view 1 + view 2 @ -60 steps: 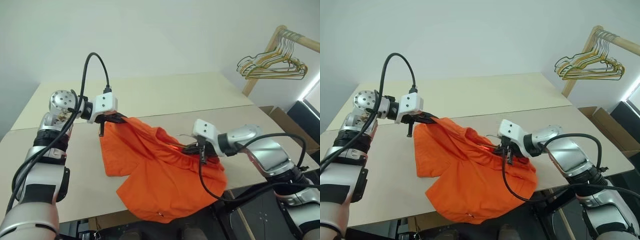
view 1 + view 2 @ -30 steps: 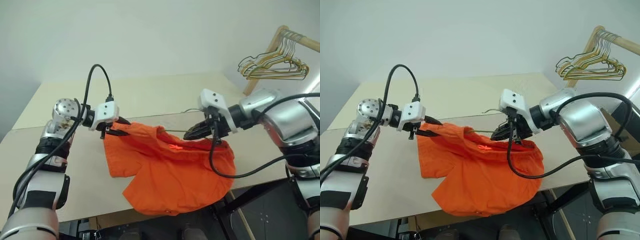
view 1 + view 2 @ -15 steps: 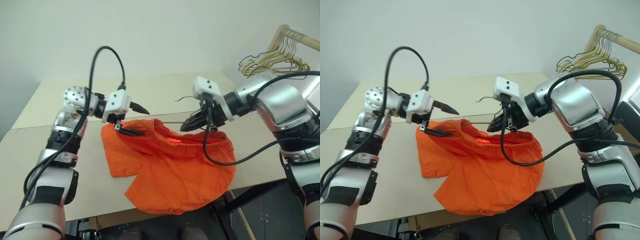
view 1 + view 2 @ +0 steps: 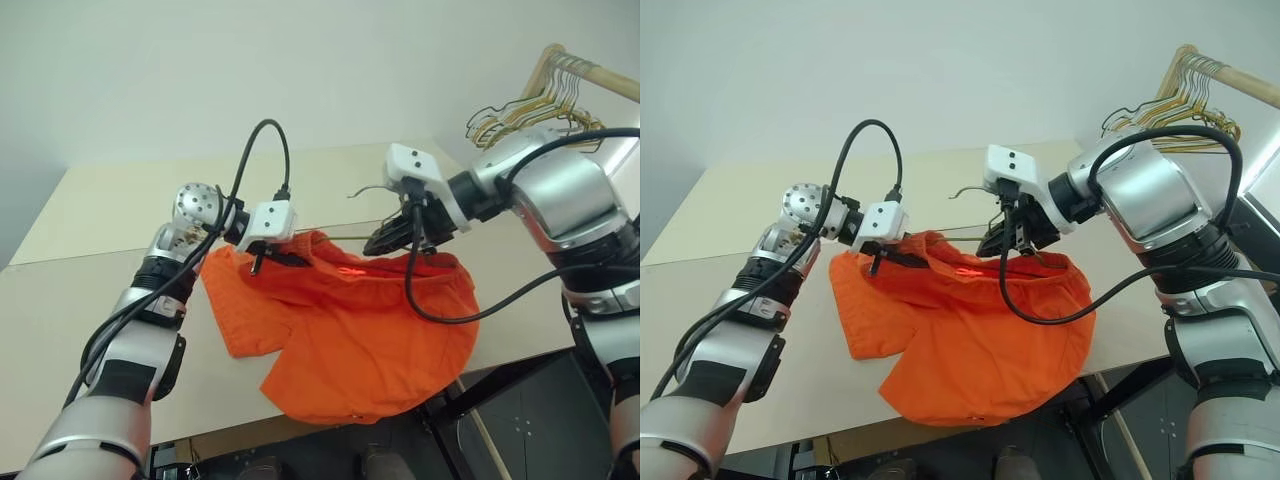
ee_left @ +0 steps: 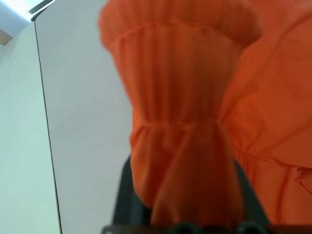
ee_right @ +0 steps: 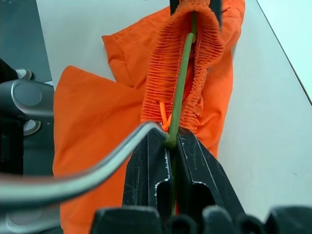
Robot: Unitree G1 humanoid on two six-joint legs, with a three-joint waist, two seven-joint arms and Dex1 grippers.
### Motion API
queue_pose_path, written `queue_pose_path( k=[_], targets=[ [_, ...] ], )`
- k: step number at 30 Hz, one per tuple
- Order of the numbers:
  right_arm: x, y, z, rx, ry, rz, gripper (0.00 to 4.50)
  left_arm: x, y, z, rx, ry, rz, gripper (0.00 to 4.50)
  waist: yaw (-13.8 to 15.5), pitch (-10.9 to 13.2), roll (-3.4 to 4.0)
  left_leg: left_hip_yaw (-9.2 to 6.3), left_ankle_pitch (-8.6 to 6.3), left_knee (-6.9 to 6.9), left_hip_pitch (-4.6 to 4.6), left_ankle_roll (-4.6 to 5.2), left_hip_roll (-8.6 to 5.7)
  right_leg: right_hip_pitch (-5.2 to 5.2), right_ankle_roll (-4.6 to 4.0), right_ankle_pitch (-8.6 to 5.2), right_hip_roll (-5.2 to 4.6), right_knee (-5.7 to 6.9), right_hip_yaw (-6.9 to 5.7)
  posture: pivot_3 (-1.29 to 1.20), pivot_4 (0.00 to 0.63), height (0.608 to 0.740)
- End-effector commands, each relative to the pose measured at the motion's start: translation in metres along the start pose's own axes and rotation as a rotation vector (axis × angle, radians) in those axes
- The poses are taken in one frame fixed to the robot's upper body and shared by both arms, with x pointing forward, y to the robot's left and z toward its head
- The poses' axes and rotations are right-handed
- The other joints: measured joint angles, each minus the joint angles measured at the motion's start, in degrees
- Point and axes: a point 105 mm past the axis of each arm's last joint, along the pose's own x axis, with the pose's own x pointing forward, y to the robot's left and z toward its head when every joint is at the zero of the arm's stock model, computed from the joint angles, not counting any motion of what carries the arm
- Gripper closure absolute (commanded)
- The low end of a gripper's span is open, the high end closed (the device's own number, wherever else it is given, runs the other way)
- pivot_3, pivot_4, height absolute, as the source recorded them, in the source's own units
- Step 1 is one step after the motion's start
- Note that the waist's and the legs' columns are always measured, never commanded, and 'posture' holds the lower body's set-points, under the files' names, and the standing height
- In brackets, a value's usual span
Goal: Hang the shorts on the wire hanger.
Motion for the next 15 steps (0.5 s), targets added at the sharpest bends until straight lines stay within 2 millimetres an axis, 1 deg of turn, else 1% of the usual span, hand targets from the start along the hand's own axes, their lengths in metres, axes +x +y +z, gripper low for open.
queue_pose_path(
  k=[1, 6, 8, 10, 11, 13, 15],
  targets=[
    [-0.008, 0.003, 0.012, -0.041, -0.001, 0.007, 4.50, -0.007, 0.008, 0.010, 0.051, 0.004, 0.011, 4.47, 0.02, 0.00, 0.00, 0.00, 0.00, 0.01, -0.01, 0.00, 0.00, 0.00, 0.00, 0.00, 0.00, 0.00, 0.00, -0.11, 0.000, 0.740],
    [-0.008, 0.001, 0.013, -0.057, 0.001, -0.008, 4.50, -0.007, 0.008, 0.009, 0.045, 0.007, 0.007, 4.47, -0.02, 0.00, 0.00, 0.00, 0.00, 0.01, -0.04, 0.00, 0.00, -0.03, 0.01, 0.00, -0.01, 0.00, -0.01, -0.12, 0.000, 0.740],
    [-0.008, -0.001, 0.012, -0.099, -0.007, -0.040, 4.50, -0.007, 0.008, 0.010, 0.048, 0.005, 0.008, 4.47, -0.05, 0.00, 0.00, 0.00, 0.00, 0.01, -0.05, 0.00, 0.00, -0.03, 0.01, 0.00, -0.01, 0.00, -0.01, -0.12, 0.000, 0.740],
    [-0.008, -0.004, 0.008, -0.106, -0.009, -0.078, 3.88, -0.006, 0.007, 0.009, 0.038, -0.002, 0.006, 4.50, -0.09, 0.00, 0.00, 0.00, 0.00, 0.02, -0.05, 0.00, 0.00, -0.03, 0.01, 0.00, -0.01, 0.00, -0.01, -0.13, 0.000, 0.740],
    [-0.009, -0.005, 0.006, -0.102, -0.003, -0.086, 3.66, -0.006, 0.006, 0.009, 0.032, -0.005, 0.004, 4.50, -0.11, 0.00, 0.00, -0.01, 0.00, 0.02, -0.06, 0.00, -0.01, -0.03, 0.01, 0.01, -0.01, 0.00, -0.02, -0.13, 0.000, 0.740],
    [-0.014, -0.004, 0.001, -0.077, 0.001, -0.103, 3.02, -0.007, 0.005, 0.007, 0.020, -0.007, 0.004, 4.50, -0.14, 0.00, 0.01, 0.00, 0.00, 0.03, -0.08, 0.00, -0.01, -0.05, 0.01, 0.01, -0.01, 0.00, -0.01, -0.13, 0.000, 0.740],
    [-0.019, -0.002, -0.001, -0.064, -0.003, -0.114, 2.27, -0.008, 0.004, 0.006, 0.011, -0.008, 0.006, 4.50, -0.17, 0.01, 0.02, -0.01, 0.00, 0.05, -0.12, 0.00, 0.00, -0.06, 0.02, 0.01, -0.01, 0.00, -0.04, -0.14, 0.000, 0.740]
  ],
)
